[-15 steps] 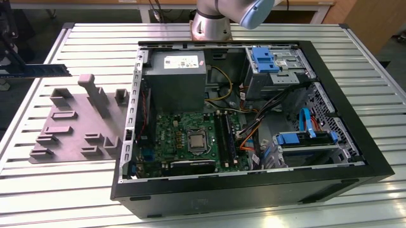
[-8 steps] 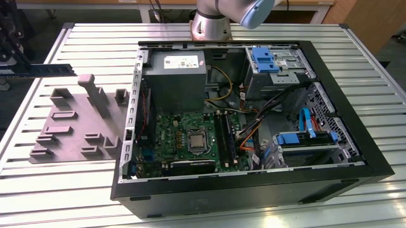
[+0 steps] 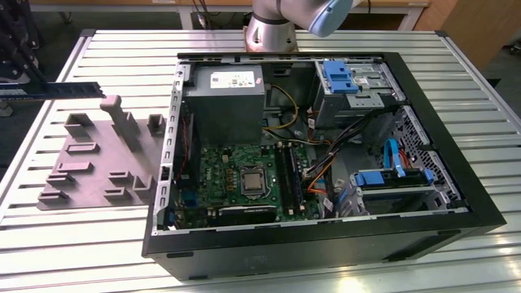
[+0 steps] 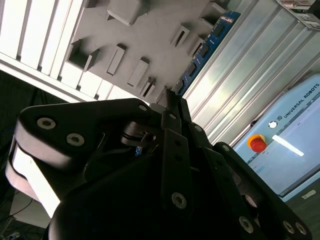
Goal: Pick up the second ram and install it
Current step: 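Pick up the second ram and move it above second insertion slot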
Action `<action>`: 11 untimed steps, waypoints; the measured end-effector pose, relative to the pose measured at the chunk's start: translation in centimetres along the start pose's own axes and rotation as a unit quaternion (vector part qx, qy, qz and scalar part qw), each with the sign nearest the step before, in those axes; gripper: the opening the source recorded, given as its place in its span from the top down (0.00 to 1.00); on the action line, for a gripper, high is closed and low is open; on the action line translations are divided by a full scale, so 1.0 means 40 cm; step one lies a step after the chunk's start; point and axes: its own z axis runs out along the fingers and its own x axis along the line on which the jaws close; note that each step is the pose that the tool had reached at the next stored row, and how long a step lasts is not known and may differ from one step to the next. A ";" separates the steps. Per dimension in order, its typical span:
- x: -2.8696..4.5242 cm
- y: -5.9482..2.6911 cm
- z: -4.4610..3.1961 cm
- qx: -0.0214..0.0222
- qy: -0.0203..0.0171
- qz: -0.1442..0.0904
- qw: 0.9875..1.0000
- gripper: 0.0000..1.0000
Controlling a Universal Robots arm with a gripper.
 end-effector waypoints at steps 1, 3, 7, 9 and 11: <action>0.000 -0.003 0.000 0.000 0.000 0.000 1.000 0.86; 0.000 -0.008 0.000 0.000 0.000 0.000 1.000 0.86; 0.000 -0.017 -0.001 0.000 0.000 0.000 1.000 0.86; 0.000 -0.022 -0.001 0.000 0.000 0.000 1.000 0.86; 0.000 -0.028 -0.001 0.000 0.000 0.000 1.000 0.86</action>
